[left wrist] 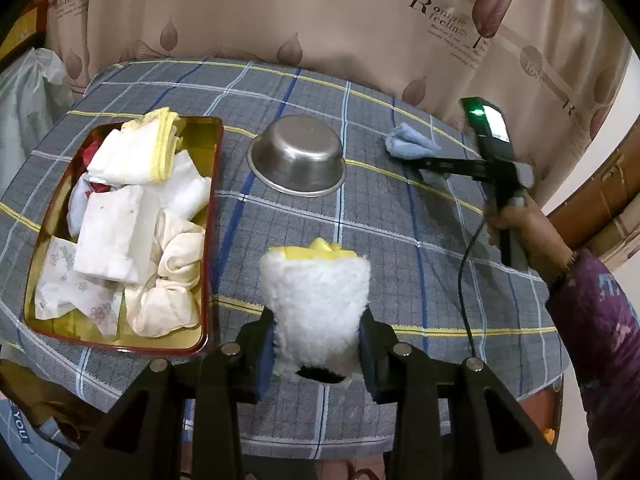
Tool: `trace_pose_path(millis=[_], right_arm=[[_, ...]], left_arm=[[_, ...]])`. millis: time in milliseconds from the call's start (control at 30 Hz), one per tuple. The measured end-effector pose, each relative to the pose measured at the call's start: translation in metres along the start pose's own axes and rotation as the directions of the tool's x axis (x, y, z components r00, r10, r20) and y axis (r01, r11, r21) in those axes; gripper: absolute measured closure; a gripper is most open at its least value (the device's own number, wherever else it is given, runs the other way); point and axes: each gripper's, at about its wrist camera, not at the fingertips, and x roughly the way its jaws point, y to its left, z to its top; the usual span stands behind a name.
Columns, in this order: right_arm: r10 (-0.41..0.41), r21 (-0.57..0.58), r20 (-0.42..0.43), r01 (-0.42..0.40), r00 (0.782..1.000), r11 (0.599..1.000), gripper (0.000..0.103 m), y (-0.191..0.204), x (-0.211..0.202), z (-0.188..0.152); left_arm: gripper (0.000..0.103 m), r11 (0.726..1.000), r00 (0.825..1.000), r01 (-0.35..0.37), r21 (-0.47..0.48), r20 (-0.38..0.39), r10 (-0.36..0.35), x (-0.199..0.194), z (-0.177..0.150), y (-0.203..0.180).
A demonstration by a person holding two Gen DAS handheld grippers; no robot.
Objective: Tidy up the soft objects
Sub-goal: 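Carry the sock over the tray while the right tool grasps the light blue towel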
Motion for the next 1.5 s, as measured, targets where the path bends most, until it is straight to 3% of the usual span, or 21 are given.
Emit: trace_pose_path(millis=[100,200,300,467,600,700,933,1100,1267,1500], right_arm=[[0.098,0.049,0.069,-0.101,0.993,0.994,0.082,0.005,-0.034,-0.028],[0.202,0.153,0.132,-0.221,0.971,0.963,0.082,0.009,-0.064,-0.064],[0.299,0.236,0.189,-0.339,0.935,0.911,0.082,0.022,-0.088,-0.105],[0.43,0.358,0.261,-0.5,0.864,0.788,0.081,0.045,-0.115,-0.166],[0.484,0.404,0.272,-0.555,0.832,0.727,0.081,0.064,-0.127,-0.197],[0.494,0.393,0.271,-0.564,0.826,0.727,0.081,0.082,-0.141,-0.207],[0.564,0.398,0.263,-0.62,0.783,0.676,0.081,0.12,-0.146,-0.221],[0.588,0.381,0.231,-0.628,0.775,0.678,0.081,0.143,-0.146,-0.228],[0.59,0.368,0.213,-0.623,0.779,0.69,0.081,0.152,-0.149,-0.23],[0.583,0.373,0.204,-0.613,0.786,0.697,0.081,0.154,-0.152,-0.235]], left_arm=[[0.067,1.0,1.0,-0.003,0.007,0.011,0.003,-0.005,-0.004,-0.001],[0.067,1.0,1.0,0.001,0.007,0.013,-0.001,-0.011,-0.01,-0.002],[0.067,1.0,1.0,0.002,0.005,0.011,-0.002,-0.015,-0.016,-0.003],[0.067,1.0,1.0,-0.005,0.009,0.006,0.005,-0.026,-0.032,0.001],[0.067,1.0,1.0,-0.004,-0.006,0.009,0.005,-0.038,-0.047,0.011],[0.067,0.999,1.0,-0.016,-0.035,0.014,0.016,-0.05,-0.062,0.029],[0.067,0.991,0.998,-0.062,-0.121,0.019,0.065,-0.075,-0.085,0.077],[0.067,0.984,0.993,-0.097,-0.15,0.056,0.106,-0.095,-0.081,0.105],[0.066,0.981,0.981,-0.14,-0.132,0.114,0.155,-0.107,-0.049,0.126],[0.066,0.976,0.973,-0.191,-0.104,0.111,0.202,-0.076,0.005,0.154]])
